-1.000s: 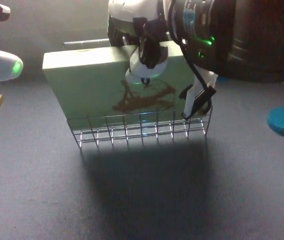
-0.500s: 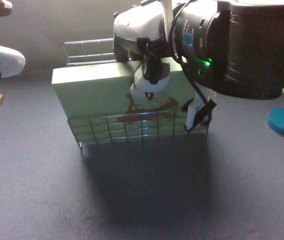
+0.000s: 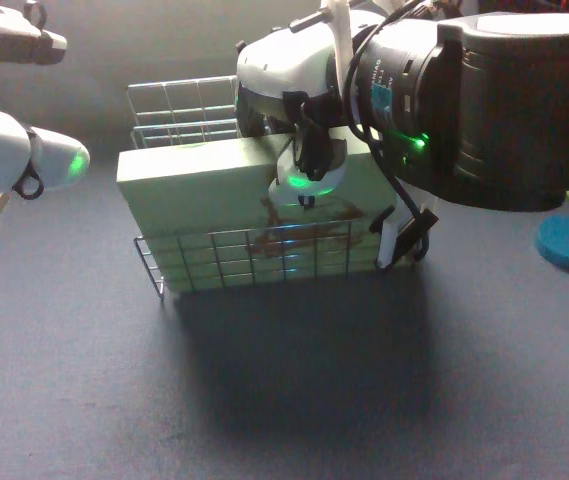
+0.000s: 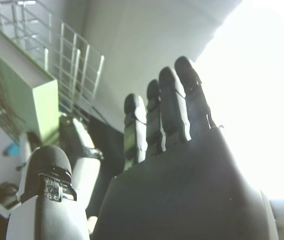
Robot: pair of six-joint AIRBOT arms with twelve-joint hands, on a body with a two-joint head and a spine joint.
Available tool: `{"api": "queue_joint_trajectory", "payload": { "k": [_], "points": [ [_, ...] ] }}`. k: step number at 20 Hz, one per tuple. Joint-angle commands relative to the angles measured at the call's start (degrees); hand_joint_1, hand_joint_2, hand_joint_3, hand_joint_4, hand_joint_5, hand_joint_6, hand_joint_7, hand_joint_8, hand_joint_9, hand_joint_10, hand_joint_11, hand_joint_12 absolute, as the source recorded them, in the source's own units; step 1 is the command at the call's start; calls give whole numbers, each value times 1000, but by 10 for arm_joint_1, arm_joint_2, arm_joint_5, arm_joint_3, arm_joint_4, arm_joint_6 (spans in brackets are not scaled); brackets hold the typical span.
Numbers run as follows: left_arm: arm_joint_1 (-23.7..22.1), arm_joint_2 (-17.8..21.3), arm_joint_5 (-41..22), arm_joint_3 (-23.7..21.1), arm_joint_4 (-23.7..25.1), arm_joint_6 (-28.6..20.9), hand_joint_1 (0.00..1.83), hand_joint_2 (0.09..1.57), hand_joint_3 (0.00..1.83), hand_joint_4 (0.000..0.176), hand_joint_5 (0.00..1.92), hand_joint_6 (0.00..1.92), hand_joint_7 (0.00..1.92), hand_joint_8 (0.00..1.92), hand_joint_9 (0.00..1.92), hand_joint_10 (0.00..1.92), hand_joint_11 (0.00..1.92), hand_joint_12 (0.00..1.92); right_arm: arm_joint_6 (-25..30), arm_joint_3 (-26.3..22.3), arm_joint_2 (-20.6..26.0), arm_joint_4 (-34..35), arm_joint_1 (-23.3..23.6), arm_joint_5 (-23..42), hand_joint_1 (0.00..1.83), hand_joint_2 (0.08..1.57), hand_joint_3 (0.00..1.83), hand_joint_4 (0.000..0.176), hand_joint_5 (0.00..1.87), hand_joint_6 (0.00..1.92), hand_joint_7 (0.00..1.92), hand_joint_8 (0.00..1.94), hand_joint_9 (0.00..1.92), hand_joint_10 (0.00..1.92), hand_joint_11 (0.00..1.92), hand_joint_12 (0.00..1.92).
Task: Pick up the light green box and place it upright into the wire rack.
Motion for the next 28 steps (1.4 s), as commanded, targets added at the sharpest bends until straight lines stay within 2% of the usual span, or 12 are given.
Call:
{"api": "queue_joint_trajectory", "payload": {
  "k": [1, 9, 11, 12, 13, 14, 16, 18, 21, 23, 26, 28],
  "points": [
    [-6, -2, -19, -2, 39, 2, 213, 1190, 0, 77, 211, 1, 142, 0, 151, 0, 0, 458, -2, 0, 0, -33, 9, 16, 1357, 1167, 0, 0, 792, 1155, 927, 1086, 800, 1433, 747, 1493],
    [0, -16, -4, -24, 45, -10, 214, 1190, 1, 76, 210, 0, 138, 0, 155, 2, 0, 465, -9, -1, 2, -33, 9, 15, 1357, 1167, 1, 0, 785, 1193, 945, 1035, 786, 1433, 686, 1475],
    [9, -19, -4, -30, 71, -48, 214, 1191, 1, 76, 204, 0, 136, 0, 154, 1, 0, 465, -10, -2, 3, -33, 9, 15, 1169, 1227, 0, 0, 689, 1370, 853, 1241, 631, 1040, 570, 1509],
    [11, -20, -1, -32, 71, -48, 214, 1191, 1, 76, 204, 0, 136, 0, 154, 1, 0, 465, -10, -2, 3, -33, 9, 15, 1169, 1227, 0, 0, 689, 1370, 853, 1241, 631, 1040, 570, 1509],
    [11, -22, 1, -34, 71, -50, 216, 1189, 0, 76, 206, 0, 138, 0, 155, 1, 0, 481, -10, -2, 3, -33, 9, 15, 1057, 1181, 0, 0, 589, 699, 703, 476, 548, 801, 499, 1419],
    [11, -24, 1, -36, 71, -50, 216, 1189, 0, 76, 206, 0, 138, 1, 155, 1, 0, 484, -10, -2, 3, -33, 9, 15, 1022, 1155, 0, 0, 605, 337, 720, 254, 546, 640, 473, 1356],
    [13, -29, 4, -39, 71, -50, 217, 1189, 0, 77, 206, 0, 139, 1, 155, 1, 0, 485, -10, -2, 3, -33, 10, 15, 914, 1121, 0, 0, 559, 47, 645, 31, 515, 302, 358, 1241],
    [17, -32, 5, -43, 71, -50, 216, 1189, 0, 77, 206, 0, 139, 1, 158, 2, 2, 490, -12, -4, 5, -33, 10, 14, 840, 1089, 0, 0, 444, 1, 515, 0, 457, 87, 185, 1193],
    [20, -34, 7, -47, 71, -50, 216, 1190, 0, 77, 206, 0, 140, 0, 159, 1, 0, 504, -21, -18, 17, -25, 17, 14, 778, 1055, 0, 0, 338, 0, 402, 0, 361, 17, 25, 1137],
    [19, -34, 7, -50, 71, -50, 216, 1191, 1, 77, 206, 0, 140, 0, 159, 1, 0, 502, -33, -44, 39, -12, 35, 13, 751, 1025, 0, 0, 273, 0, 332, 0, 302, 0, 0, 1092],
    [22, -34, 9, -53, 71, -50, 214, 1192, 1, 75, 199, 0, 138, 0, 149, 1, 0, 459, -34, -92, 85, -12, 65, 17, 724, 971, 0, 24, 145, 0, 178, 0, 162, 0, 0, 905],
    [26, -36, 9, -54, 71, -51, 213, 1192, 1, 75, 196, 0, 135, 0, 149, 1, 0, 456, -37, -134, 130, -15, 85, 25, 667, 959, 0, 25, 98, 0, 121, 0, 118, 0, 0, 843]
  ]
}}
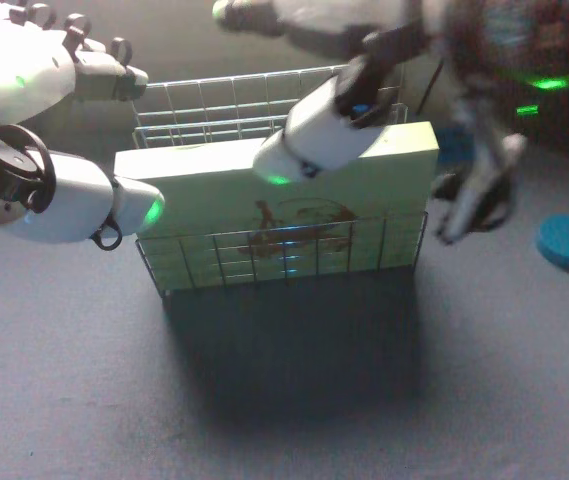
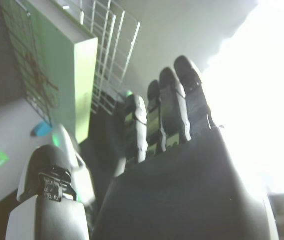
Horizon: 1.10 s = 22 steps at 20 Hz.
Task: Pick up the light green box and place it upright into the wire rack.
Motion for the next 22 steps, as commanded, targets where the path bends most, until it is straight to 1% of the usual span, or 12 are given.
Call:
{"api": "queue_joint_trajectory", "payload": {
  "k": [1, 5, 8, 14, 15, 16, 17, 18, 19, 20, 21, 22],
  "points": [
    [-5, -3, -14, -3, 41, -1, 213, 1192, 1, 75, 196, 0, 135, 0, 149, 1, 0, 456, -5, -17, 12, -36, 14, 11, 652, 959, 0, 25, 91, 0, 114, 0, 112, 0, 0, 838],
    [-5, -3, -12, -6, 42, -4, 213, 1192, 0, 75, 197, 0, 136, 1, 152, 2, 0, 458, -54, -113, 85, -40, 26, -26, 634, 953, 0, 24, 87, 0, 110, 0, 110, 0, 0, 827],
    [2, -3, -9, -11, 61, -28, 213, 1193, 1, 74, 203, 3, 135, 0, 150, 1, 0, 452, -49, -169, 144, -40, 16, 7, 630, 958, 0, 22, 121, 9, 155, 9, 148, 11, 0, 922],
    [5, -7, -6, -15, 61, -31, 224, 1196, 1, 74, 222, 8, 156, 6, 178, 10, 0, 449, -39, -198, 184, -48, -11, -2, 554, 1039, 6, 5, 311, 17, 364, 7, 337, 27, 43, 1135],
    [5, -7, -6, -16, 61, -31, 244, 1190, 0, 75, 272, 5, 194, 4, 225, 7, 21, 482, -39, -198, 187, -49, -14, 2, 523, 1078, 7, 0, 486, 44, 537, 27, 514, 73, 214, 1167],
    [5, -7, -6, -16, 61, -32, 314, 1185, 0, 45, 384, 11, 332, 12, 388, 22, 173, 544, -38, -198, 189, -51, -14, 3, 549, 1099, 0, 0, 729, 86, 804, 144, 675, 695, 540, 1375],
    [4, -8, -6, -17, 61, -32, 407, 1174, 0, 0, 610, 4, 659, 15, 734, 61, 529, 548, -31, -198, 191, -54, -18, 5, 649, 1090, 0, 0, 856, 322, 822, 667, 723, 1362, 767, 1668],
    [2, -8, -6, -17, 61, -32, 492, 1165, 0, 0, 773, 28, 854, 36, 853, 394, 755, 726, -26, -198, 192, -58, -22, 5, 702, 1107, 2, 0, 787, 844, 764, 1124, 788, 1626, 886, 1861],
    [1, -8, -5, -17, 61, -32, 572, 1164, 0, 0, 825, 376, 822, 561, 673, 1501, 817, 1461, -23, -198, 193, -62, -26, 4, 754, 1136, 3, 0, 712, 1430, 692, 1671, 878, 1901, 1122, 1919],
    [1, -9, -4, -18, 61, -33, 606, 1159, 0, 0, 641, 1088, 660, 1251, 676, 1824, 803, 1815, -21, -198, 194, -63, -29, 4, 788, 1143, 2, 0, 719, 1634, 720, 1847, 978, 1917, 1276, 1921],
    [1, -9, -3, -19, 61, -33, 611, 1165, 0, 0, 537, 1544, 611, 1616, 701, 1902, 801, 1900, -20, -198, 194, -63, -33, 4, 810, 1147, 2, 0, 750, 1776, 789, 1922, 1063, 1920, 1387, 1921],
    [1, -9, -3, -19, 61, -33, 604, 1178, 2, 0, 559, 1774, 632, 1832, 730, 1917, 827, 1917, -19, -198, 195, -66, -38, 4, 833, 1153, 2, 0, 814, 1892, 879, 1937, 1140, 1921, 1501, 1921]
  ]
}}
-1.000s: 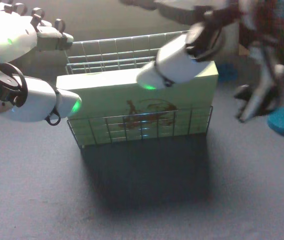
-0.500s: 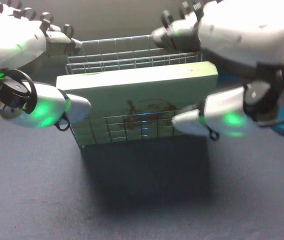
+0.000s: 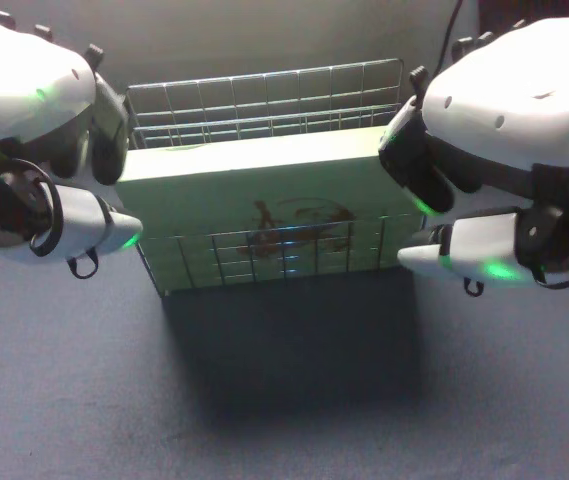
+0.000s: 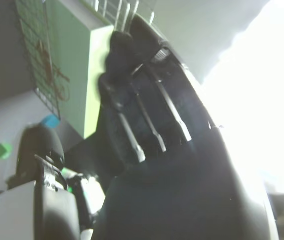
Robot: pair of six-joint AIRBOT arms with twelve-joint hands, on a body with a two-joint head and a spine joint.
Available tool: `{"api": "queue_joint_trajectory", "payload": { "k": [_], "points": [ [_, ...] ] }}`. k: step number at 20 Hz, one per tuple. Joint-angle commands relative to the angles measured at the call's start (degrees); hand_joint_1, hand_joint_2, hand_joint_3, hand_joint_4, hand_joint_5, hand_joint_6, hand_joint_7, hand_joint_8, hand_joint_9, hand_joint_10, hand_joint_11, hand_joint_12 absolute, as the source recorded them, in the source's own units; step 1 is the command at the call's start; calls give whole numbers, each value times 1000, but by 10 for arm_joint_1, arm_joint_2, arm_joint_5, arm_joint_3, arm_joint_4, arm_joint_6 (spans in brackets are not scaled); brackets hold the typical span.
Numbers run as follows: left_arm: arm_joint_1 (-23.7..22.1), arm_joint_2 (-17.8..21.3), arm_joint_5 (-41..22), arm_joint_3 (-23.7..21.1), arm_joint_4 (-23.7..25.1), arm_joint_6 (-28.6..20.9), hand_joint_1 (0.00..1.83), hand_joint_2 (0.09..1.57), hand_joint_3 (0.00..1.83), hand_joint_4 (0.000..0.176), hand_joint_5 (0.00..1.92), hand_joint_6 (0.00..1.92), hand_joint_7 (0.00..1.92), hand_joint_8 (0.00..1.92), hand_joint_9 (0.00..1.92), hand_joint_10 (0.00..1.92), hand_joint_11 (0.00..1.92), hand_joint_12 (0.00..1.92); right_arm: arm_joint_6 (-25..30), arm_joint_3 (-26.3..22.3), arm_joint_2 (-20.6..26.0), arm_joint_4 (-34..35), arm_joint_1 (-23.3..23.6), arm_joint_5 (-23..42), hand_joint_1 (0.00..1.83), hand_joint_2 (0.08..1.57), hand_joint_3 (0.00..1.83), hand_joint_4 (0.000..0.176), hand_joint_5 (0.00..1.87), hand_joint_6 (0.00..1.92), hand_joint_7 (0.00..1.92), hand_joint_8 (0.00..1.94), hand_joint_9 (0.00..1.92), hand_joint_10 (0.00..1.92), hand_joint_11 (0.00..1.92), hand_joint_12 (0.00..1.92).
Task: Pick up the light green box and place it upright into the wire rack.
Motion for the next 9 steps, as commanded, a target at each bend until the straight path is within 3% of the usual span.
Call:
{"api": "queue_joint_trajectory", "payload": {
  "k": [1, 7, 8, 9],
  "points": [
    [-8, -2, -12, -2, 41, -1, 590, 1195, 5, 0, 609, 1892, 695, 1903, 771, 1920, 869, 1920, 9, 0, 2, -45, 2, 14, 844, 1159, 3, 0, 878, 1915, 941, 1940, 1212, 1921, 1594, 1921],
    [-8, -2, -12, -2, 41, -1, 382, 1339, 10, 0, 1031, 1921, 1128, 1921, 1157, 1921, 1212, 1921, 18, 0, 4, -61, -5, 13, 721, 1345, 0, 0, 1207, 1921, 1376, 1941, 1650, 1921, 1872, 1921],
    [-8, -2, -10, -2, 39, -1, 376, 1358, 11, 0, 1051, 1921, 1145, 1921, 1181, 1921, 1247, 1921, 18, 0, 4, -61, -5, 14, 704, 1374, 0, 98, 1254, 1921, 1404, 1941, 1667, 1921, 1883, 1921],
    [-8, -1, -10, -1, 37, -1, 372, 1370, 9, 0, 1056, 1921, 1150, 1921, 1190, 1921, 1265, 1921, 19, 0, 4, -61, -4, 14, 698, 1388, 1, 160, 1280, 1921, 1421, 1941, 1673, 1921, 1893, 1921]
  ]
}}
